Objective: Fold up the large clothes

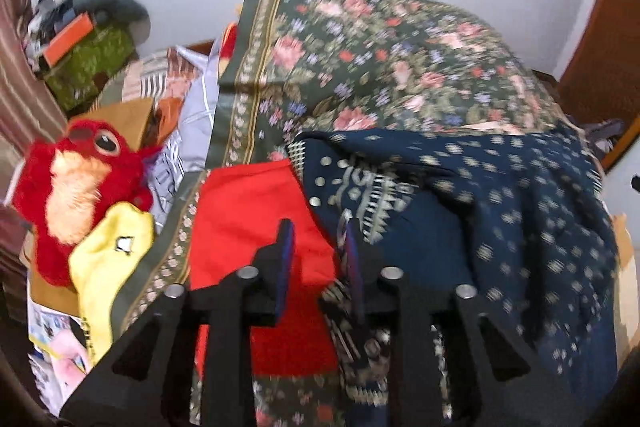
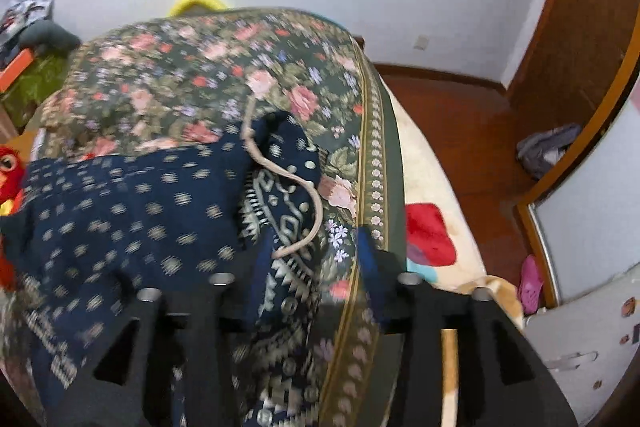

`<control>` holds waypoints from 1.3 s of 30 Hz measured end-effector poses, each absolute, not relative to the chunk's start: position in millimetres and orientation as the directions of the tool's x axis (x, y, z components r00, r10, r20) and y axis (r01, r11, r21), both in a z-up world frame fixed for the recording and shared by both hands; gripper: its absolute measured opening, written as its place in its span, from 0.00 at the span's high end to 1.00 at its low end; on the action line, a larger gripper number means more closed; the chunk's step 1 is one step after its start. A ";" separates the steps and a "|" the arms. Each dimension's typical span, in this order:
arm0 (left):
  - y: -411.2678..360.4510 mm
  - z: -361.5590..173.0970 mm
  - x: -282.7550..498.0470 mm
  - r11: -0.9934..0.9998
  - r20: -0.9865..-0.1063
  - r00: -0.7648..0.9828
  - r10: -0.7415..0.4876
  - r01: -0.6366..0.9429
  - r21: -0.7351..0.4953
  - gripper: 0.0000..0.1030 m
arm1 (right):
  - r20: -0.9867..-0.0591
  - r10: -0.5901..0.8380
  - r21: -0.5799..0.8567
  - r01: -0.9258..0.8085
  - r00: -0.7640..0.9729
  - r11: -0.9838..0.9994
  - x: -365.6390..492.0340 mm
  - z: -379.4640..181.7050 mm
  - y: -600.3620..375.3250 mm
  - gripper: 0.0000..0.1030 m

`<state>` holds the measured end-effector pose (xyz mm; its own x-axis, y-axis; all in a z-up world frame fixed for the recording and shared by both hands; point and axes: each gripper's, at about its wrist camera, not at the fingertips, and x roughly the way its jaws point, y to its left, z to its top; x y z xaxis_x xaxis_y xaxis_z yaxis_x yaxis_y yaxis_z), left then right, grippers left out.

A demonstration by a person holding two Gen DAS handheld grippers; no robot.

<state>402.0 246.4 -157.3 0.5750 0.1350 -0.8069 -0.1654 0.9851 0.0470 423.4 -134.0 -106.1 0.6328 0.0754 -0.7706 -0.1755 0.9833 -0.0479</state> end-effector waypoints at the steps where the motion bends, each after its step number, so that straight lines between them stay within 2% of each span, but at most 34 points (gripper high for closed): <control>1: 241.5 -151.1 396.0 0.987 -0.799 0.586 0.133 -0.154 0.052 0.67 | -0.762 0.080 -0.053 -0.185 0.643 0.981 416.3 -100.3 -133.1 0.52; 4: 222.6 -127.3 368.6 0.992 -0.772 0.624 0.118 -0.113 0.061 0.58 | -0.743 0.098 -0.067 -0.218 0.662 0.974 389.8 -80.0 -130.8 0.44; 6: 211.5 -115.7 351.7 0.994 -0.758 0.643 0.109 -0.091 0.065 0.49 | -0.726 0.119 -0.062 -0.237 0.677 0.969 372.6 -68.2 -130.6 0.35; 7: 205.9 -110.0 342.5 0.994 -0.750 0.654 0.104 -0.079 0.069 0.47 | -0.719 0.130 -0.060 -0.246 0.682 0.967 363.8 -62.9 -130.5 0.33; 9: 195.4 -102.4 327.0 0.995 -0.741 0.665 0.096 -0.057 0.078 0.42 | -0.709 0.154 -0.052 -0.269 0.689 0.962 346.1 -53.9 -129.9 0.23; 11: 185.7 -97.9 310.2 0.996 -0.737 0.671 0.084 -0.034 0.083 0.39 | -0.700 0.170 -0.051 -0.286 0.694 0.957 332.6 -49.5 -128.4 0.20; 15: 167.4 -94.9 272.3 0.997 -0.728 0.684 0.054 0.000 0.073 0.33 | -0.696 0.198 -0.058 -0.329 0.690 0.943 298.6 -44.2 -125.9 0.19; 24: 152.4 -129.9 207.3 1.000 -0.783 0.622 -0.018 0.019 -0.008 0.32 | -0.743 0.241 -0.028 -0.388 0.624 0.921 236.3 -74.4 -126.5 0.19; 34: 170.0 -198.3 164.5 0.983 -0.859 0.502 -0.100 -0.081 -0.162 0.32 | -0.860 0.226 0.058 -0.351 0.459 0.935 200.3 -141.4 -145.3 0.19; 39: 186.8 -238.9 149.8 0.947 -0.881 0.440 -0.174 -0.171 -0.273 0.32 | -0.887 0.261 0.157 -0.283 0.381 0.946 191.4 -166.4 -162.7 0.19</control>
